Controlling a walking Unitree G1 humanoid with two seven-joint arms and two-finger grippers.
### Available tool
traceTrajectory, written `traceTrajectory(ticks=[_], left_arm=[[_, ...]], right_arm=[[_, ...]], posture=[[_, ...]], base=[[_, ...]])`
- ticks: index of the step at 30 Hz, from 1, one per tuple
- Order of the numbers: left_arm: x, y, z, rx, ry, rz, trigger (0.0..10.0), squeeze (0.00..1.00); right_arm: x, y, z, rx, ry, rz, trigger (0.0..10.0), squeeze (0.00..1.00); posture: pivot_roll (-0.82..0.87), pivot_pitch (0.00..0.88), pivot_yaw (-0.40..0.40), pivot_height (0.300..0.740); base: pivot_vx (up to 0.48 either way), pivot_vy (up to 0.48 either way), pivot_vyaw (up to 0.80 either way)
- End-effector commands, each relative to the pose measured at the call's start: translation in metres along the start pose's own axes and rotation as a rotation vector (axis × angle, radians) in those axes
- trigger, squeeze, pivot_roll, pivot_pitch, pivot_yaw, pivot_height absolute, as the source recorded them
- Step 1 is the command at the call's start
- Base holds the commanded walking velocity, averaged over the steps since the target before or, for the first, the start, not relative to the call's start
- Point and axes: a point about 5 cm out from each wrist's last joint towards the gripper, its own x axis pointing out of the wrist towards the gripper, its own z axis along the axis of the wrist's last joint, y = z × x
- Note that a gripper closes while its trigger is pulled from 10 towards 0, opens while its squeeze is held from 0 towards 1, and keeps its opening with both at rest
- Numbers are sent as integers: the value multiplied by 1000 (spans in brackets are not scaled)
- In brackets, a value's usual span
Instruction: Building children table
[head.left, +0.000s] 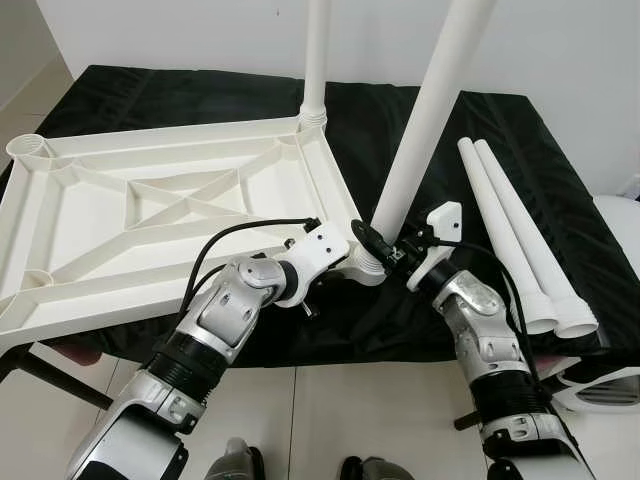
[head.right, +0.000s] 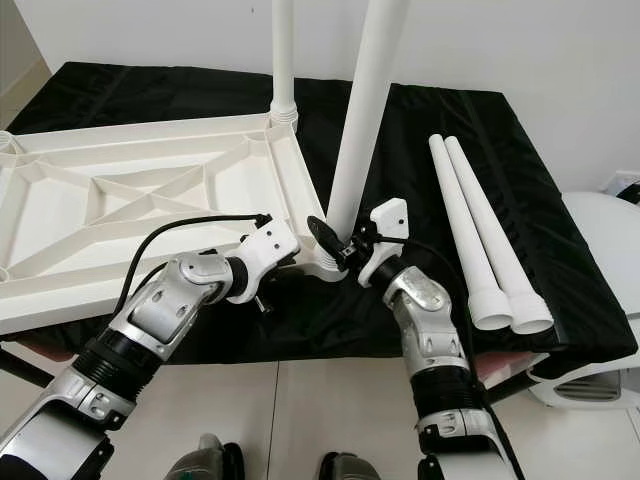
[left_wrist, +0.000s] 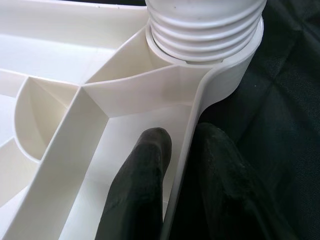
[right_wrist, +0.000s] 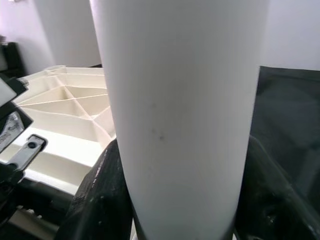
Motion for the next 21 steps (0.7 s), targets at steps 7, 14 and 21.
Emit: traceTrajectory(ticks=[7, 14, 21], left_arm=[[-1, -1, -3, 4, 15, 3, 10000, 0], [-1, -2, -4, 4, 16, 0, 10000, 0], [-1, -3, -4, 4, 18, 0, 10000, 0]], right_arm=[[-5, 11, -8, 32, 22, -228, 10000, 0], [-5, 17, -12, 19, 56, -379, 10000, 0], [-5, 25, -18, 5, 97, -552, 10000, 0]], posture=[[-70, 105, -4, 740], [-68, 101, -11, 740], [-60, 95, -16, 740]], base=[[0, 0, 0], [0, 0, 0], [0, 0, 0]])
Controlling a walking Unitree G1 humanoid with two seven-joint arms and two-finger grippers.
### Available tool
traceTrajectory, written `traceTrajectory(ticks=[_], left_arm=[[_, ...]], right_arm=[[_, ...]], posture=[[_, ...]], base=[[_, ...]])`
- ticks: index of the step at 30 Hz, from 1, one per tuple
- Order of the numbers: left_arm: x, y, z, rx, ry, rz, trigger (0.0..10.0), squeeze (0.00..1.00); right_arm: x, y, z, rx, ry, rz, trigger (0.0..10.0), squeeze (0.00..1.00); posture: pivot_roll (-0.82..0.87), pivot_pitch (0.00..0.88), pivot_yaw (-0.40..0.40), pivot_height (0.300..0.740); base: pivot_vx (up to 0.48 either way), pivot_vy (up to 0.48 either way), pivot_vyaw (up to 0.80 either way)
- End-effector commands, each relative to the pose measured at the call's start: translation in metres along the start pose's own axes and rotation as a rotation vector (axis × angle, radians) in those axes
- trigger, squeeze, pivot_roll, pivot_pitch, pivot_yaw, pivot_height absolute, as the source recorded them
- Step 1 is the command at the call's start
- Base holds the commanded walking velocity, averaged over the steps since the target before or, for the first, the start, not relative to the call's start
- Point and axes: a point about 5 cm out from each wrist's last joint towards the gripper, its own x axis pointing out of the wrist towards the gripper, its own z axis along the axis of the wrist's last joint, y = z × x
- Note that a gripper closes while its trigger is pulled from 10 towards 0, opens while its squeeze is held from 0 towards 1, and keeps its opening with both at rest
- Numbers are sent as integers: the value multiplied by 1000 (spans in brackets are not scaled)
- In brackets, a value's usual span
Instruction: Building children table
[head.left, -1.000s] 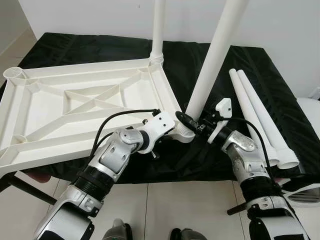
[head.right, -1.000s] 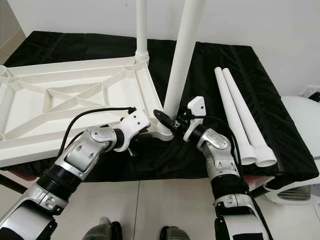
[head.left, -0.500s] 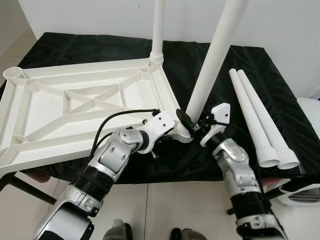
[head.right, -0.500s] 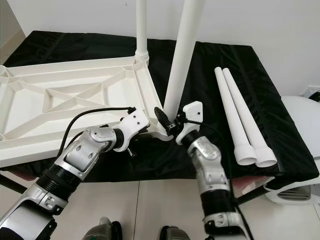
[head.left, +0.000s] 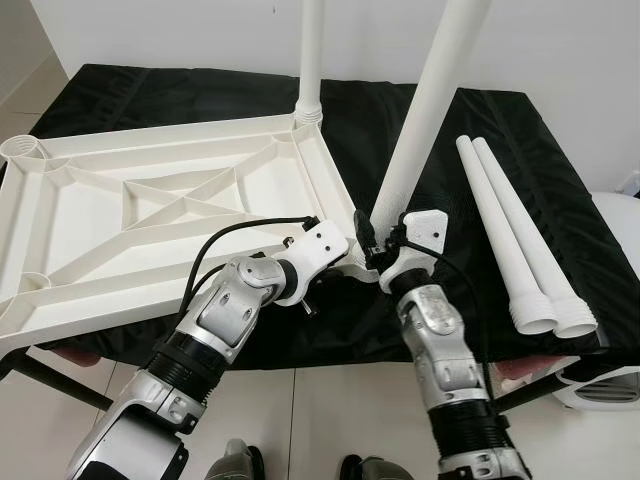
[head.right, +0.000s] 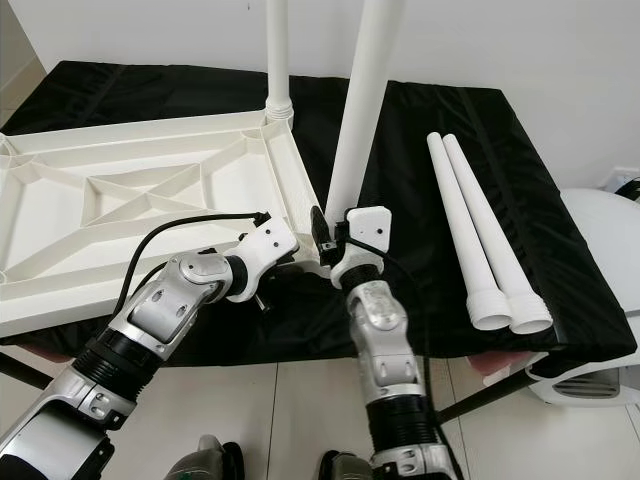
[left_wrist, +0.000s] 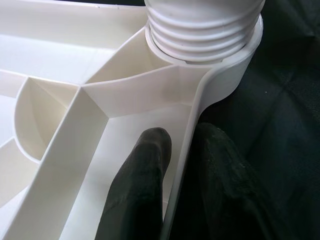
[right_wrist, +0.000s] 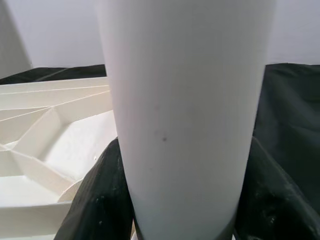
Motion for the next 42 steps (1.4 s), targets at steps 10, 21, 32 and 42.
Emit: traceTrajectory(ticks=[10, 21, 32, 42], left_arm=[[-1, -4, -5, 7, 21, -2, 10000, 0], [-1, -4, -5, 11, 20, -5, 10000, 0], [-1, -4, -5, 13, 19, -6, 10000, 0], [-1, -3, -4, 13, 18, -3, 10000, 0]], right_arm=[[-11, 8, -18, -8, 99, -154, 10000, 0], [-14, 6, -19, 28, 104, -161, 10000, 1000], [-13, 1, -14, 37, 69, -101, 10000, 1000], [0, -29, 1, 40, 16, 138, 10000, 0]], posture=[[-58, 86, -23, 740], [-61, 79, -24, 740], [-61, 77, -24, 740], [-63, 82, -24, 740]], base=[[0, 0, 0], [0, 0, 0], [0, 0, 0], [0, 0, 0]])
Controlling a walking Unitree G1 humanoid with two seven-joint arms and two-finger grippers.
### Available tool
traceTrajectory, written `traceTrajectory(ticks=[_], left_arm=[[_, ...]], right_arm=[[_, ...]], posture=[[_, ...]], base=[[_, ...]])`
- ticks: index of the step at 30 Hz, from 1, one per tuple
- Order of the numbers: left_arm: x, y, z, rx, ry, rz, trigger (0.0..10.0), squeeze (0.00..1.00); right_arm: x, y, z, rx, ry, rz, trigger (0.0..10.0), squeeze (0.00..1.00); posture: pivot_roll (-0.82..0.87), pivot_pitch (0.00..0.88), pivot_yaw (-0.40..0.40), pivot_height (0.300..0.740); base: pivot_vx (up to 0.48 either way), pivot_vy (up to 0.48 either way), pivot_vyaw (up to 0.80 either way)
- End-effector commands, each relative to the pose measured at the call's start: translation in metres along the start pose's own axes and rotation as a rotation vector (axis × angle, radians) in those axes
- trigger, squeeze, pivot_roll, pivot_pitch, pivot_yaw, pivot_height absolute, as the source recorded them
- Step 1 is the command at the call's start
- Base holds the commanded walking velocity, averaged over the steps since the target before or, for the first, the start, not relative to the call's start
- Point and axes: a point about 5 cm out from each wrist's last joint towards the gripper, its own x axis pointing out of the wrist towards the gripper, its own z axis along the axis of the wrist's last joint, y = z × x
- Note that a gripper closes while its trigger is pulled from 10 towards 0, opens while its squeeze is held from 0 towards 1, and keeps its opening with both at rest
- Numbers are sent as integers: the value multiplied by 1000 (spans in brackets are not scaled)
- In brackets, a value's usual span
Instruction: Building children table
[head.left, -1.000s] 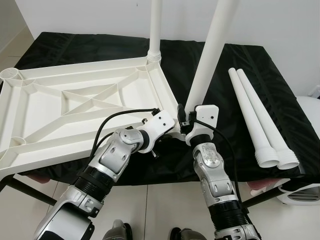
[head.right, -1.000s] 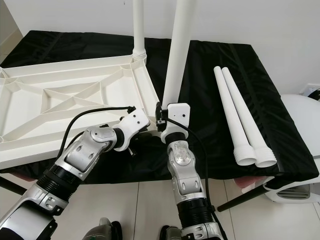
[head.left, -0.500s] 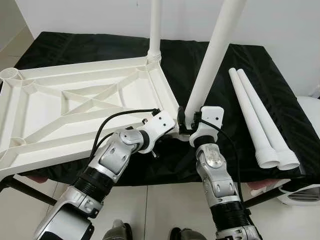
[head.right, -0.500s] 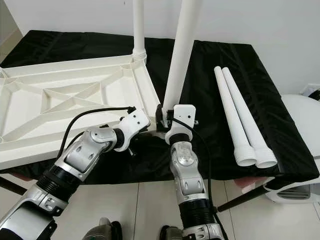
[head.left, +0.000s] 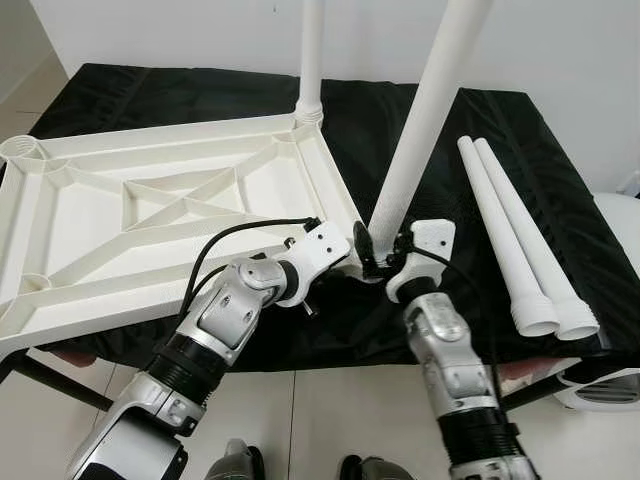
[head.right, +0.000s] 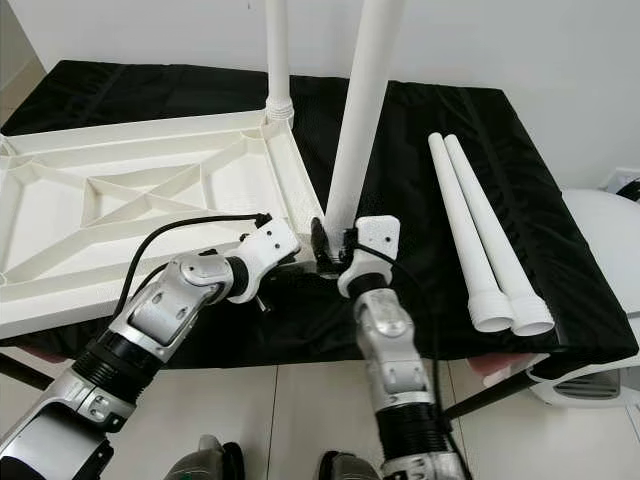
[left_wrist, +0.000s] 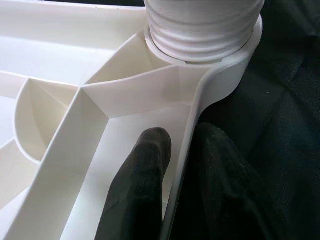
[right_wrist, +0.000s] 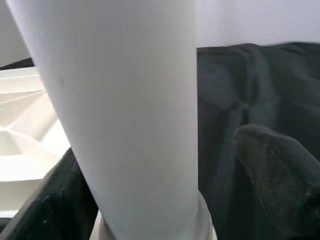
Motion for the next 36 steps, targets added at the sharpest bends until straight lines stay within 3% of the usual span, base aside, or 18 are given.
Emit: traceTrajectory(ticks=[1, 8, 11, 15, 20, 21, 36], left_arm=[[0, -1, -5, 5, 22, 1, 10000, 0], [-1, 0, -4, 6, 22, 2, 10000, 0], [-1, 1, -4, 9, 23, 4, 10000, 0], [-2, 2, -4, 10, 24, 4, 10000, 0], [-3, 3, -4, 11, 26, 7, 10000, 0], [-3, 3, -4, 12, 26, 9, 10000, 0], [-3, 3, -3, 12, 24, 7, 10000, 0]], right_arm=[[2, -12, 5, -1, -19, 41, 10000, 0], [8, -24, 9, -18, -4, 192, 10000, 0], [10, -25, 8, -17, 29, 370, 10000, 0], [10, -25, 7, -16, 44, 437, 10000, 0], [12, -27, 3, -32, 93, 586, 10000, 0], [12, -29, 0, -49, 136, 663, 10000, 0], [28, -44, 7, -90, 165, 711, 10000, 0]], posture=[[-63, 82, -24, 740], [-60, 84, -20, 740], [-54, 89, -11, 740], [-54, 89, -11, 740], [-47, 90, -5, 740], [-45, 90, -5, 740], [-43, 90, 0, 740]], base=[[0, 0, 0], [0, 0, 0], [0, 0, 0], [0, 0, 0], [0, 0, 0], [0, 0, 0], [0, 0, 0]])
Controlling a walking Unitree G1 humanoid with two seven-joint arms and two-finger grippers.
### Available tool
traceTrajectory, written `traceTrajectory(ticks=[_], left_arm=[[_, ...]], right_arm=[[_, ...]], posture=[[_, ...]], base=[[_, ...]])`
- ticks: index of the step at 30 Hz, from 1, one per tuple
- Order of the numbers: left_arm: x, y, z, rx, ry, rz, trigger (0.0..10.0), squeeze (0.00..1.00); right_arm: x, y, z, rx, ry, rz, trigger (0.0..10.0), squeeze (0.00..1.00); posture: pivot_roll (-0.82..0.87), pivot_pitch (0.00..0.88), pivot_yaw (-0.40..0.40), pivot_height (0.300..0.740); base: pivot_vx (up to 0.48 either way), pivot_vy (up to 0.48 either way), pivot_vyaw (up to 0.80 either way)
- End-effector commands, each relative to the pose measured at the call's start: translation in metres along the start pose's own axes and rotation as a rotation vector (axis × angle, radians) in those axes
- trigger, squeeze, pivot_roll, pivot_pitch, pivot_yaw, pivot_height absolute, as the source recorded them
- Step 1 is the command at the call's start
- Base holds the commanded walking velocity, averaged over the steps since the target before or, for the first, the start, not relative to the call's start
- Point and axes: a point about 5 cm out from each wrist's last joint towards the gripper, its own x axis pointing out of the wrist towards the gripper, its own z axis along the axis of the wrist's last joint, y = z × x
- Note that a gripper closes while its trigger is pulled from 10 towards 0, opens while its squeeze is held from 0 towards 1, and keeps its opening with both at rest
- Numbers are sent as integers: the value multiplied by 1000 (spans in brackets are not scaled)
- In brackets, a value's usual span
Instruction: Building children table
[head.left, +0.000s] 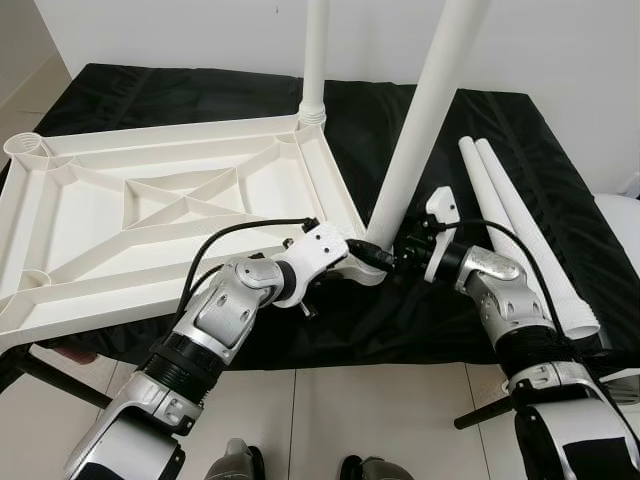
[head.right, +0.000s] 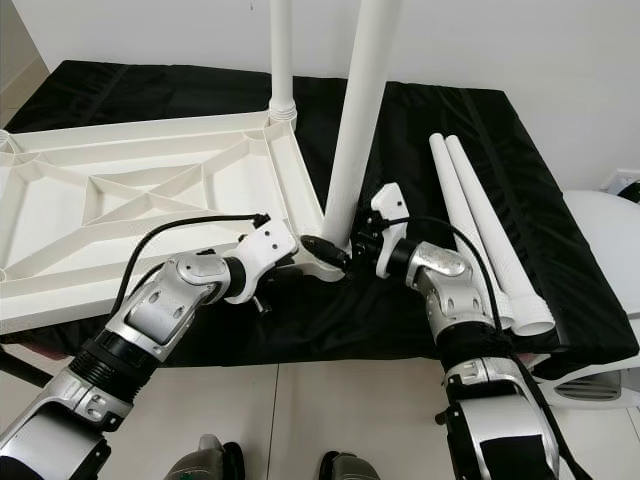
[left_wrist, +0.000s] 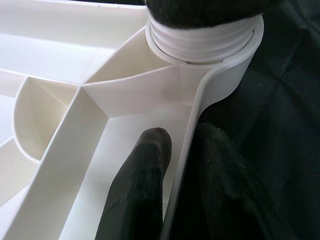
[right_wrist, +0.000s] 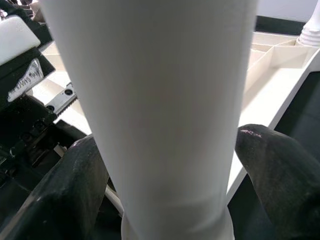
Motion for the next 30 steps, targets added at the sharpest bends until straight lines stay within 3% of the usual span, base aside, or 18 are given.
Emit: traceTrajectory(ticks=[1, 2, 17, 18, 19, 20, 30], left_arm=[[-1, 0, -1, 11, 17, 2, 10000, 0], [-1, 0, -1, 10, 17, 2, 10000, 0], [-1, 0, -1, 8, 14, 2, 10000, 0], [-1, 0, -1, 8, 14, 3, 10000, 0], [-1, 0, -1, 8, 14, 3, 10000, 0], [-1, 0, -1, 8, 14, 3, 10000, 0], [-1, -1, -1, 7, 15, 3, 10000, 0]], right_arm=[[-5, -6, 3, -14, 1, -15, 8824, 0], [-6, -9, 4, -11, -2, -17, 0, 0], [-14, -12, 0, 24, -17, 12, 0, 0], [-14, -10, -1, 30, -24, 10, 7490, 0], [-14, -10, -2, 31, -26, 7, 7490, 0], [-14, -8, -3, 36, -28, 6, 10000, 0], [-12, 2, -5, 55, -81, -52, 10000, 0]], posture=[[-43, 90, 0, 740], [-43, 91, 0, 740], [-50, 97, -3, 740], [-50, 97, -3, 740], [-50, 97, -3, 740], [-49, 96, -5, 740], [-51, 95, -10, 740]], base=[[0, 0, 0], [0, 0, 0], [0, 0, 0], [0, 0, 0], [0, 0, 0], [0, 0, 0], [0, 0, 0]])
